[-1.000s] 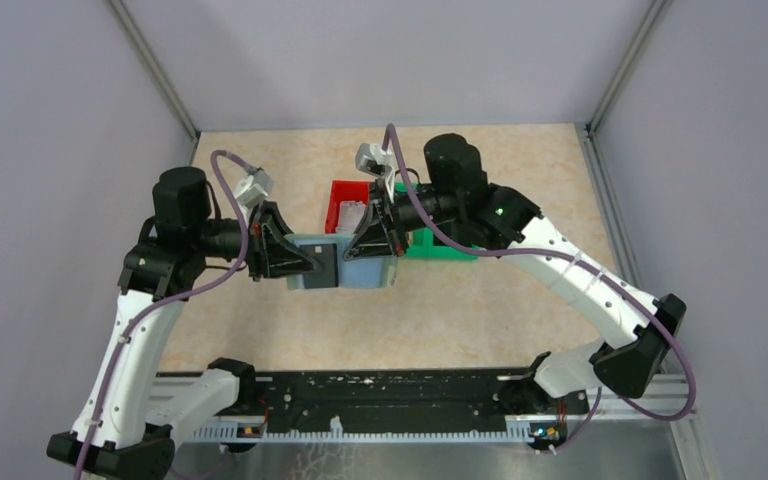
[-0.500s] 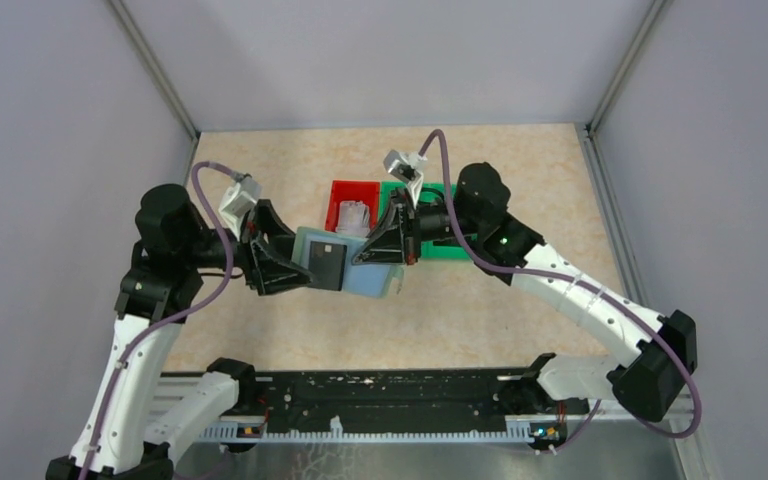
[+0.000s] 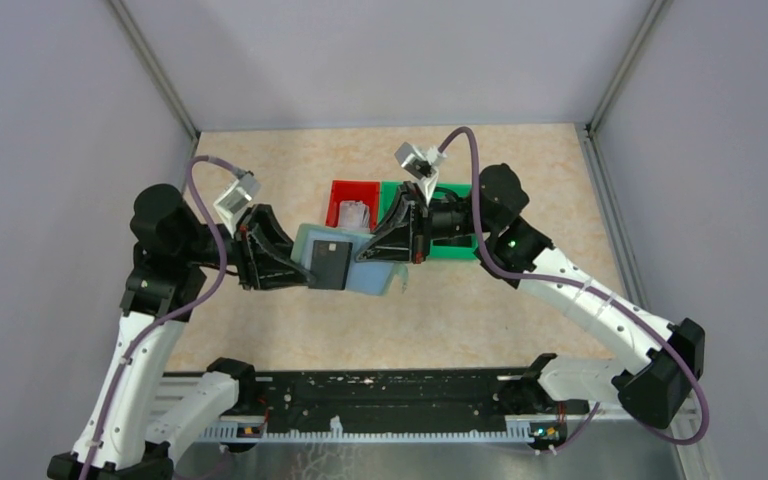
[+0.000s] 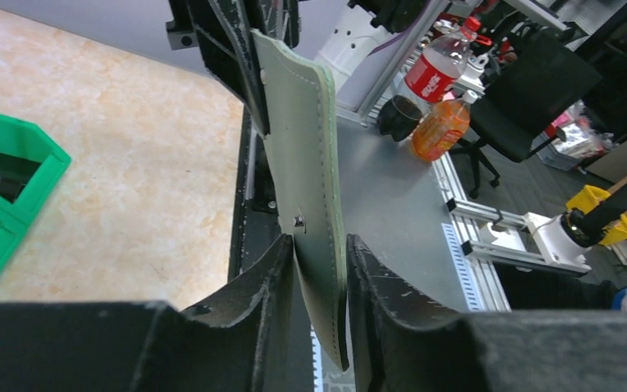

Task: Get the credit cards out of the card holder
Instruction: Open the card holder, then remove the credit card from the card holder.

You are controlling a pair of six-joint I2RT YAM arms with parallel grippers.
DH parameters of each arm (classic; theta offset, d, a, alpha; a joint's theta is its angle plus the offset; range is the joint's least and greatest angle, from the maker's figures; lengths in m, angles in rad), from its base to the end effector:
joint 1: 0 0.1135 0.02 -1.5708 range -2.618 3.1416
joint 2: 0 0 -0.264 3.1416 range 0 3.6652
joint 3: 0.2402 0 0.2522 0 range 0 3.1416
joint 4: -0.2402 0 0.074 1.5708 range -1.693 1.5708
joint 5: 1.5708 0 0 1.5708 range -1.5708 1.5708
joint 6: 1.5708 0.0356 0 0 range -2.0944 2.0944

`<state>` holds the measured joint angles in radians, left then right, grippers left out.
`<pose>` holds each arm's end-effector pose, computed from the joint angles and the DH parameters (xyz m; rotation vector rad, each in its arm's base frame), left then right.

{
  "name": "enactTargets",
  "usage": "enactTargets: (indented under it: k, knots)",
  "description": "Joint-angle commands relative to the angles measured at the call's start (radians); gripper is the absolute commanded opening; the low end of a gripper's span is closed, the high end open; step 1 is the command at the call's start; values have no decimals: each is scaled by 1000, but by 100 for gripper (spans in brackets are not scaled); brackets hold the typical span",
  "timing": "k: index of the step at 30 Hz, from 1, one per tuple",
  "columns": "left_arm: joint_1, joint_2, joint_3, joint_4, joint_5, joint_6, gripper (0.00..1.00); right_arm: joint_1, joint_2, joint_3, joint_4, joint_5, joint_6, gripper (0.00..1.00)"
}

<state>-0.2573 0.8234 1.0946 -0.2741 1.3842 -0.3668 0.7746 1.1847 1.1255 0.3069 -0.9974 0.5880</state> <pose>0.1275 -0.0697 0.4303 1.0734 1.4540 -1.5254 0.1643 0.2026 0.4263 -1.1018 1.2984 1.7190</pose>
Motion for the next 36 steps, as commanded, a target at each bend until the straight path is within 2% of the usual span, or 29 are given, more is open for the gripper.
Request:
enactTargets:
  k: [1,4,7,12,18,22,25,27,29,31,36]
  knots:
    - [1,-6,-27,165,77,-149,40,-1,-39,7,63,-15,12,0]
    - [1,-11,-55,252,78,-220,48,-1,-36,8,82,-18,24,0]
    - [2,-7,-85,358,76,-304,48,-1,-25,19,93,-25,39,0]
    - [1,3,-84,374,60,-320,39,0,-24,22,100,-38,45,0]
    - [1,19,-87,422,63,-364,22,0,-18,25,88,-57,46,0]
    - [1,19,-94,434,55,-371,8,0,-14,35,78,-58,44,13]
    - [2,19,-95,435,49,-374,0,-1,-12,54,41,-44,25,27]
    - [1,17,-98,435,43,-372,0,-2,-15,84,-34,-14,-13,41]
    - [1,12,-103,430,33,-370,0,-7,-23,116,-91,28,-43,48]
    - [1,8,-102,402,7,-345,0,-24,-39,150,-137,84,-52,53]
    - [1,11,-46,117,-143,-115,0,-60,-101,259,-300,325,-116,59]
